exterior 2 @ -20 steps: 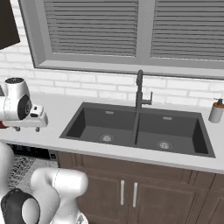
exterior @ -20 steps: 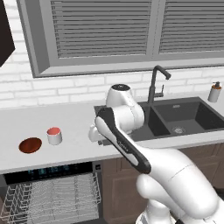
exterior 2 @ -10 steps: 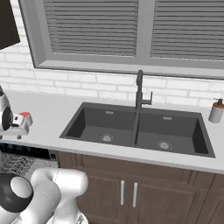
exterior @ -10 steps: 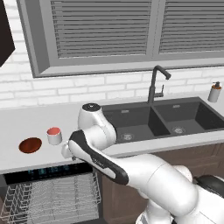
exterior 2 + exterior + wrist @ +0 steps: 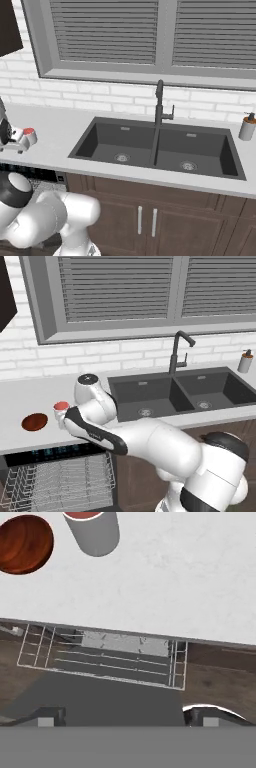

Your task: Pick up the cup and bowl from the counter, place them in the dishwasher, and close the dishwasher door.

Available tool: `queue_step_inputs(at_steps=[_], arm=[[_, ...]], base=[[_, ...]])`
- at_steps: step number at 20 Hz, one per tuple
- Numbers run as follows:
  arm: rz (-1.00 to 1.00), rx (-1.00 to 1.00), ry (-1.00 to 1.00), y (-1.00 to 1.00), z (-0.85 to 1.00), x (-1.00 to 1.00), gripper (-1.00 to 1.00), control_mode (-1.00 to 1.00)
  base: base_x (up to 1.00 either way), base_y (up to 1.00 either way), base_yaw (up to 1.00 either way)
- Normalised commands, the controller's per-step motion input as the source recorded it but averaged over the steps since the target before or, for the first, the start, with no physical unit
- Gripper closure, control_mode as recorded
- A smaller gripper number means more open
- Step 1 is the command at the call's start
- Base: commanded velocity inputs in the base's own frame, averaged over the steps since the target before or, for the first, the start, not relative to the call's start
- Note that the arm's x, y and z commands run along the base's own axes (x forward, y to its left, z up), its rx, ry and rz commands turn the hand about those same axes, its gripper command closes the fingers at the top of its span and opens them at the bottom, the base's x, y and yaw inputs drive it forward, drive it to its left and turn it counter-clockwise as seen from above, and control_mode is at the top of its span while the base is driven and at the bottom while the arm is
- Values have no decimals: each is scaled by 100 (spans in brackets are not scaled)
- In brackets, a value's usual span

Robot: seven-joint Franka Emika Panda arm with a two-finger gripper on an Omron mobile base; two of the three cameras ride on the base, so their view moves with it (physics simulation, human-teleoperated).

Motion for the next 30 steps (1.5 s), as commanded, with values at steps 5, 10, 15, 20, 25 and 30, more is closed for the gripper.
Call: queue_step_inputs(at_steps=[5,10,15,20,25,30], arm=[[-18,0,0,16,0,63,-100,-100],[-19,3,0,24,0,83,-100,-100],[-6,7,4,33,0,72,-100,-100],[0,0,12,8,0,57,-100,-100],[0,0,1,0,0,22,-100,-100],[0,0,1,0,-1,9,-100,-100]], base=[[0,0,0],[0,0,0],[0,0,0],[0,0,0],[0,0,0],[0,0,0]])
